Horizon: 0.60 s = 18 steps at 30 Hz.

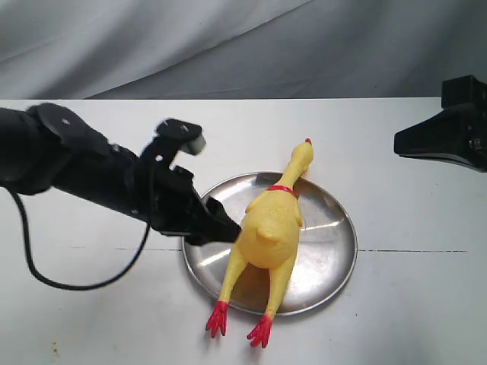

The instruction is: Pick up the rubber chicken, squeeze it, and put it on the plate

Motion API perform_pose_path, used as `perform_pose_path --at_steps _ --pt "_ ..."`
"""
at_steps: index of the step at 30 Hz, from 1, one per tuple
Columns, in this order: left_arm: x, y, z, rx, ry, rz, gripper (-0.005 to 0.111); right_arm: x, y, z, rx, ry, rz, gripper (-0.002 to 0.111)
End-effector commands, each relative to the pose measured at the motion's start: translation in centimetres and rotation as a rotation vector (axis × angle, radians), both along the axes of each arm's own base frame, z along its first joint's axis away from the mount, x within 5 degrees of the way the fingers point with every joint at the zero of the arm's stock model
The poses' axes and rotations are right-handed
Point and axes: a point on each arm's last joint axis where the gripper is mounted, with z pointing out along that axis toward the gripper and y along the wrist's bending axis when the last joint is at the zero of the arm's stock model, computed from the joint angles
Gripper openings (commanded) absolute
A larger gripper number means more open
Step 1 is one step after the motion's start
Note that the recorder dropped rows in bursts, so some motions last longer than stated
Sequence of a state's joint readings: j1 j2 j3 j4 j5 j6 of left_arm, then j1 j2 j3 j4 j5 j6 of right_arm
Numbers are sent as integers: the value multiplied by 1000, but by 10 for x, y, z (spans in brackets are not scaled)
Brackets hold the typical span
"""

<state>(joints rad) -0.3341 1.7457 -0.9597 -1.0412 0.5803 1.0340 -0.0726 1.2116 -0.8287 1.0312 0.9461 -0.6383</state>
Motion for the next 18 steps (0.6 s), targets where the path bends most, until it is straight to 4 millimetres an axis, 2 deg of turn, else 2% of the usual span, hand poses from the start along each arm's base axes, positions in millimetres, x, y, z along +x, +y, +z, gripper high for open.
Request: perform_pose_path --at_steps 1,6,9,12,15,18 --pt "2 35 48 -43 -123 125 43 0 -2 1 -25 -39 0 0" --pt "-7 77 99 -78 -282 261 2 9 -9 2 -80 -118 -81 0" --pt "-16 98 123 -105 -342 354 0 15 -15 5 -103 -167 -166 0" --pt "-28 114 144 -123 -404 424 0 17 -16 6 -144 -223 -146 0" --pt "-44 124 166 -124 -506 474 0 16 -16 9 -175 -273 -122 0" --pt "-62 131 182 -98 -622 530 0 8 -18 20 -205 -342 -141 0"
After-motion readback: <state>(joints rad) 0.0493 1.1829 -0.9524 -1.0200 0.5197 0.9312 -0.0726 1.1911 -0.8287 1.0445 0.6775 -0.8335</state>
